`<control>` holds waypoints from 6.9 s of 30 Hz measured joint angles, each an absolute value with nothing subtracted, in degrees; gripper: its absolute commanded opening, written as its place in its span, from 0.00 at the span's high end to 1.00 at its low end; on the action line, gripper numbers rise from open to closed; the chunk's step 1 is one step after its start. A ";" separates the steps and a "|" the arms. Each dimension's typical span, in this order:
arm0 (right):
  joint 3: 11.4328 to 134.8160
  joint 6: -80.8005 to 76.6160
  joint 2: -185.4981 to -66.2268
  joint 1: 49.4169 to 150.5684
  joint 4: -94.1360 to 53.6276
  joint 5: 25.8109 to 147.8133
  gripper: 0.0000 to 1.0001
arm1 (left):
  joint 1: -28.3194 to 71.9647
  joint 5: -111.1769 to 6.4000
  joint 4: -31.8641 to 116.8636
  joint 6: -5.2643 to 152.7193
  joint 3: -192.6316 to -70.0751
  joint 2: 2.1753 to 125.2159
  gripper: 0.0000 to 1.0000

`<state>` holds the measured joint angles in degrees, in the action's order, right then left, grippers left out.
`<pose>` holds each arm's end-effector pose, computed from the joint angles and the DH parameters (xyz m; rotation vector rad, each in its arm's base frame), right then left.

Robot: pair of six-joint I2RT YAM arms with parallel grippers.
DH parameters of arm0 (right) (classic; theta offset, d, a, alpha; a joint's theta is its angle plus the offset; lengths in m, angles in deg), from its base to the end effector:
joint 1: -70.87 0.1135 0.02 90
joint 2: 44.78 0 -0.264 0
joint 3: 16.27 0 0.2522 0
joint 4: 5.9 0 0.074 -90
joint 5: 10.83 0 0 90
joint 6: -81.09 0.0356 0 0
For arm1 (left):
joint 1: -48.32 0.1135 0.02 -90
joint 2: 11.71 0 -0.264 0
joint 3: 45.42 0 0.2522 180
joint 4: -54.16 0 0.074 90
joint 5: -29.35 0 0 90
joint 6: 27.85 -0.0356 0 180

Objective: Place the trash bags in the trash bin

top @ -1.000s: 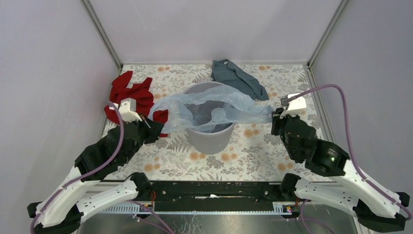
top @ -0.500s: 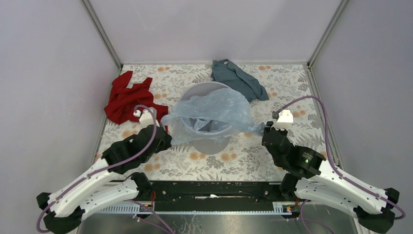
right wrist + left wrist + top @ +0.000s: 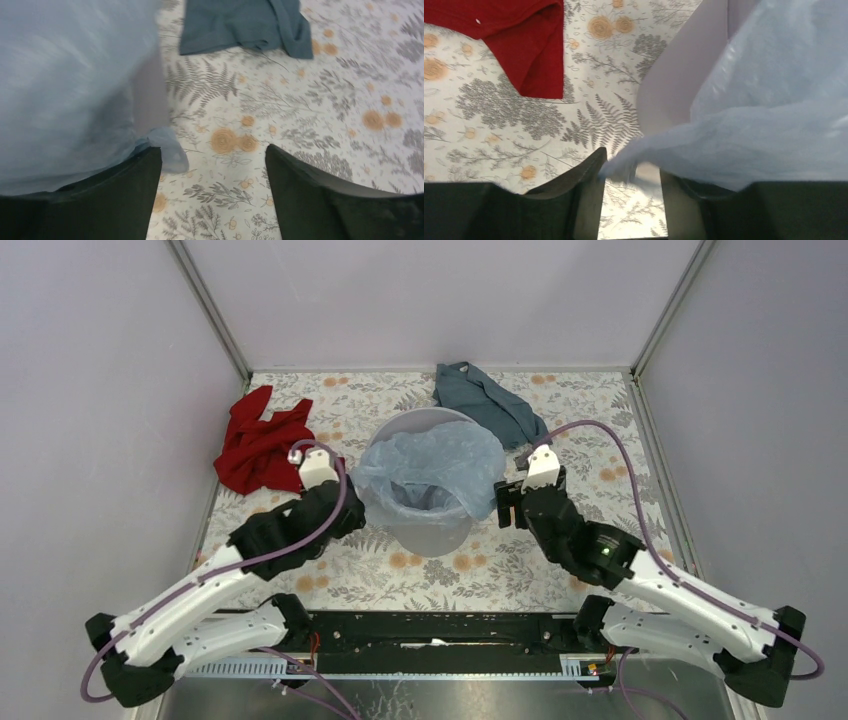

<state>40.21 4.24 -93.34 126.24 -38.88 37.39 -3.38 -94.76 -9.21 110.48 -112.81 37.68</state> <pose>0.1253 0.1397 0.3036 -0.2457 1.8769 0.0787 0.1153 -0.1137 0.3182 -0.2118 2.2027 -0.2576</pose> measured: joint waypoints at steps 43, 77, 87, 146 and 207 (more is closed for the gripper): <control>85.37 -10.64 -123.50 142.55 -67.41 23.80 0.32 | -3.36 -93.05 -14.41 96.32 -132.55 40.12 0.70; 80.12 -11.23 -129.05 105.10 -39.63 64.82 0.94 | 19.13 -82.41 0.34 87.53 -135.37 58.59 0.94; 80.21 -6.71 -132.53 100.36 -35.28 72.43 0.90 | 24.77 -72.35 8.45 86.11 -133.71 59.03 0.86; 86.15 -5.16 -129.12 99.27 -46.20 82.83 1.00 | 28.33 -59.02 13.52 93.17 -123.02 59.99 0.98; 48.49 11.87 -109.97 95.71 -39.36 83.31 0.35 | 29.21 -51.09 15.64 104.63 -98.56 46.79 0.51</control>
<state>48.49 11.87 -109.97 95.71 -39.36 83.31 29.21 -51.09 15.64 104.63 -98.56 46.79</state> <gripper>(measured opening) 0.774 0.643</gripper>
